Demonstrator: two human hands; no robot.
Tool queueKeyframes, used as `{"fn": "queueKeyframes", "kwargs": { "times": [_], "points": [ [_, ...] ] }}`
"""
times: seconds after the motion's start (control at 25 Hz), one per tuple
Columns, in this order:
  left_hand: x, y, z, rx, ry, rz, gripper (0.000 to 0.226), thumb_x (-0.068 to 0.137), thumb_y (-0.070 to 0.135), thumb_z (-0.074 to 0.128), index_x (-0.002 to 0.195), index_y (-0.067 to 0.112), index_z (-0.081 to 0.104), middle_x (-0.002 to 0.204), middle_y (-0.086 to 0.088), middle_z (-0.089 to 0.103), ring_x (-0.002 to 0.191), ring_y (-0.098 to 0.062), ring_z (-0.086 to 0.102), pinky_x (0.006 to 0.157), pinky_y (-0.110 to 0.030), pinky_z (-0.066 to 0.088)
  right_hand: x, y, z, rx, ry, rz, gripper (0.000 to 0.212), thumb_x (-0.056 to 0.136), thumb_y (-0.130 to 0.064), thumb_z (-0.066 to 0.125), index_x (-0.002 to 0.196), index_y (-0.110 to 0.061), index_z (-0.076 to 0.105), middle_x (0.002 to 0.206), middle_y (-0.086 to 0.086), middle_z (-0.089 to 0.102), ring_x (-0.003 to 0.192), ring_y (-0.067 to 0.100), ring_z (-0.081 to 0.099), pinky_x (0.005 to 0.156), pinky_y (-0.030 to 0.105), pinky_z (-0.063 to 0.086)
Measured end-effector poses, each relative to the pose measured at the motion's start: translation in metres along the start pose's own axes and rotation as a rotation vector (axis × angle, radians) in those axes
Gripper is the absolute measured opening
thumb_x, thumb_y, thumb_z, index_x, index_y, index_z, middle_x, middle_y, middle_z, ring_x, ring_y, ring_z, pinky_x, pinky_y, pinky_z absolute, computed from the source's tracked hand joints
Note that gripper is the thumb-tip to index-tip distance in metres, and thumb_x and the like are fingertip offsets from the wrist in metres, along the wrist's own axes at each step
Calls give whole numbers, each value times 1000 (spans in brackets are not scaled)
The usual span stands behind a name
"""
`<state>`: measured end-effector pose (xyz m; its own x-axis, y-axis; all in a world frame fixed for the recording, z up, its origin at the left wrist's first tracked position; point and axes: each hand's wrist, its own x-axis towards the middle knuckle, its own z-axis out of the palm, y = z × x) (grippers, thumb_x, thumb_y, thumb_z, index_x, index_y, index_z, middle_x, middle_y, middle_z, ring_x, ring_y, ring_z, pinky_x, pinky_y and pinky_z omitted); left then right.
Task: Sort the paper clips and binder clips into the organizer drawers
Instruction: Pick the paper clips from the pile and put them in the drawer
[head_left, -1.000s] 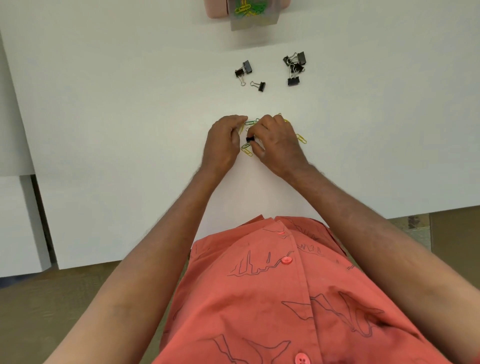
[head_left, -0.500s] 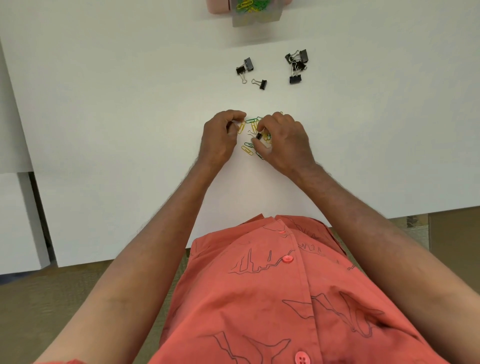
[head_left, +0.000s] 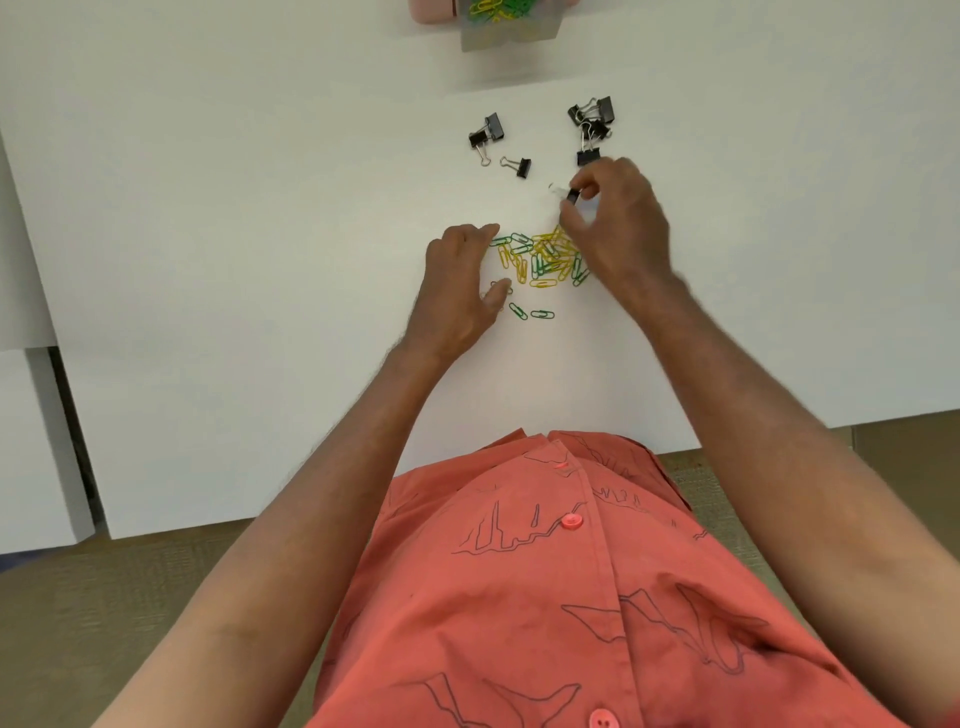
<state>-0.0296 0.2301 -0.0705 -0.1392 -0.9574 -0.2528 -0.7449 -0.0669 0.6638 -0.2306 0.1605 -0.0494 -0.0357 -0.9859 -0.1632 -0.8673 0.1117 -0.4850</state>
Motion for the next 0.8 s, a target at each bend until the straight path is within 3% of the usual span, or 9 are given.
{"fn": "queueKeyframes", "kwargs": {
  "times": [0.12,0.28,0.36,0.48,0.56,0.64,0.8],
  "points": [
    [-2,10,-3,80,-151,-26,95,82,30,82,158,18,25,148,-8,32,131,-25,32,102,-26,33,25,10,-7,-10,-28,63,21,92,-33,62,111,-24,62,111,-2,61,101,18,58,83,38,52],
    [6,15,-11,219,-247,-7,109,76,24,87,160,20,17,150,-8,27,131,-28,34,96,-36,47,20,11,-8,75,-31,77,28,93,-34,64,119,-26,57,110,-5,59,95,11,56,82,40,54],
    [10,16,-13,246,-248,7,104,76,21,87,159,20,23,147,-8,30,127,-28,39,95,-42,52,4,15,-11,81,-82,90,45,90,-40,69,130,-27,53,121,-1,55,107,16,56,87,41,54],
    [17,17,-14,246,-222,-14,88,77,17,85,152,20,38,141,-9,36,120,-30,48,93,-47,54,-27,18,-14,25,-375,109,97,76,-49,85,154,-30,30,146,5,33,135,23,37,101,39,43],
    [22,19,-15,236,-204,-15,72,81,14,82,143,16,47,135,-11,41,112,-32,55,90,-46,54,-43,17,-11,-31,-474,39,113,71,-42,91,158,-31,21,149,5,25,137,26,31,101,38,42],
    [26,21,-15,222,-195,1,52,84,11,78,130,13,55,128,-12,47,102,-33,59,85,-45,54,-48,15,-6,-30,-462,-23,104,73,-29,91,157,-29,29,146,7,27,133,27,36,103,38,45],
    [29,21,-13,229,-167,12,18,90,10,68,107,13,62,112,-9,55,93,-29,58,77,-41,51,-41,13,3,130,-339,-40,58,84,-9,79,136,-20,56,131,9,43,114,25,54,101,41,51]
  ]
}}
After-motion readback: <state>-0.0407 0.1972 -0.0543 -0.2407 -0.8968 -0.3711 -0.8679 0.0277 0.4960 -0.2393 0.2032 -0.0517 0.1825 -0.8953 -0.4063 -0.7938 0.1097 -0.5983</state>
